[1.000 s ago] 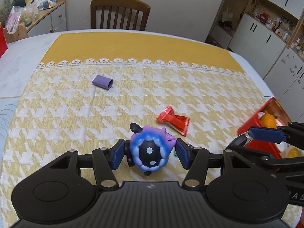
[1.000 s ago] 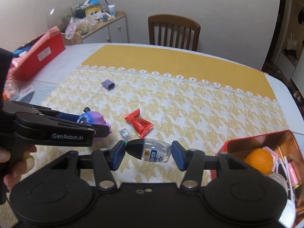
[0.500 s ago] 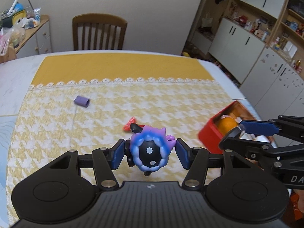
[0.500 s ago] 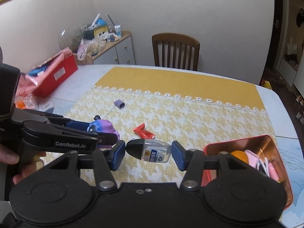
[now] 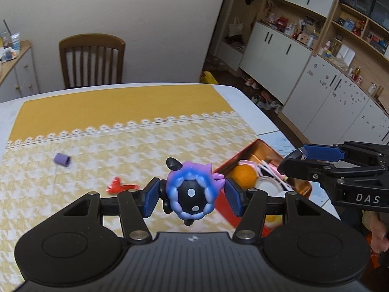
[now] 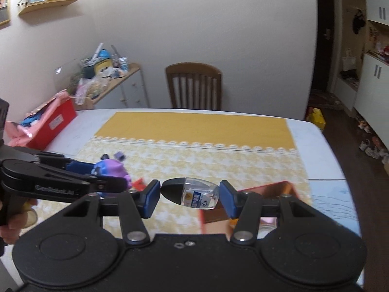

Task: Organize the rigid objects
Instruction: 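Carry the plush toy and clear bottle over the red box, then lower both items into the red box and open both tools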

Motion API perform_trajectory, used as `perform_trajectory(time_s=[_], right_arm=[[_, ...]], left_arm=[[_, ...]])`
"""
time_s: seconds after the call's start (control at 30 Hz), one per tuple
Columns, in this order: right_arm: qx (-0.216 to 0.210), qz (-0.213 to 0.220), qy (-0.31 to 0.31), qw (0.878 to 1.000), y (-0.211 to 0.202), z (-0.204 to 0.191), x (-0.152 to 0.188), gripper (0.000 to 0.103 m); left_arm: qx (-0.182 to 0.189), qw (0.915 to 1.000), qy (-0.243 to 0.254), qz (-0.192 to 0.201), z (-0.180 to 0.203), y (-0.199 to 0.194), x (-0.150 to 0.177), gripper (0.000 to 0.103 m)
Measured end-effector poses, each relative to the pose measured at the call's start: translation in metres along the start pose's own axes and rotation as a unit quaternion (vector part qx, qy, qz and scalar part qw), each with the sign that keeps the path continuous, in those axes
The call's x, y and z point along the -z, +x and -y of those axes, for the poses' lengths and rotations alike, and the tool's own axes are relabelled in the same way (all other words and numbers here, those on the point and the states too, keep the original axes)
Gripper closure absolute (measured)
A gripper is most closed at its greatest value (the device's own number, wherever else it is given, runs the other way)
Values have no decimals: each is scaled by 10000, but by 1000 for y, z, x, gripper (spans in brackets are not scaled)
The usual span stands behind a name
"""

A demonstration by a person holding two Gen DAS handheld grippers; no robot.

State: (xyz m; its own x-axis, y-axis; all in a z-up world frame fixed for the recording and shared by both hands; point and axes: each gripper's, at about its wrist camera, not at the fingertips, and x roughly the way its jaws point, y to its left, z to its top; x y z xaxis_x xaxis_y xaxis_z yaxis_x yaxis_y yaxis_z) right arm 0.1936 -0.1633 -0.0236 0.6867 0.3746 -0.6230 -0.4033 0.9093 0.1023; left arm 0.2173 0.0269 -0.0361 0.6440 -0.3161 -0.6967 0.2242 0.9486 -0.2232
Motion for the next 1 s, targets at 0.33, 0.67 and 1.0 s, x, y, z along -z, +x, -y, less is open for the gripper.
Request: perform_trajectory(time_s=[0.33,0.67,1.0], right_arm=[[479,-255,239,9982,-3,67,27,51],[483,-807,25,9956,13,92,66,51],[385,-1149,-282,9922,40,98,82,51]], left_arm=[[154,9991,212,-319,39,47,-9,46],[277,9966,561,-545,82,97,-32,46],[507,9885,1157,-837,133,156,-41,46]])
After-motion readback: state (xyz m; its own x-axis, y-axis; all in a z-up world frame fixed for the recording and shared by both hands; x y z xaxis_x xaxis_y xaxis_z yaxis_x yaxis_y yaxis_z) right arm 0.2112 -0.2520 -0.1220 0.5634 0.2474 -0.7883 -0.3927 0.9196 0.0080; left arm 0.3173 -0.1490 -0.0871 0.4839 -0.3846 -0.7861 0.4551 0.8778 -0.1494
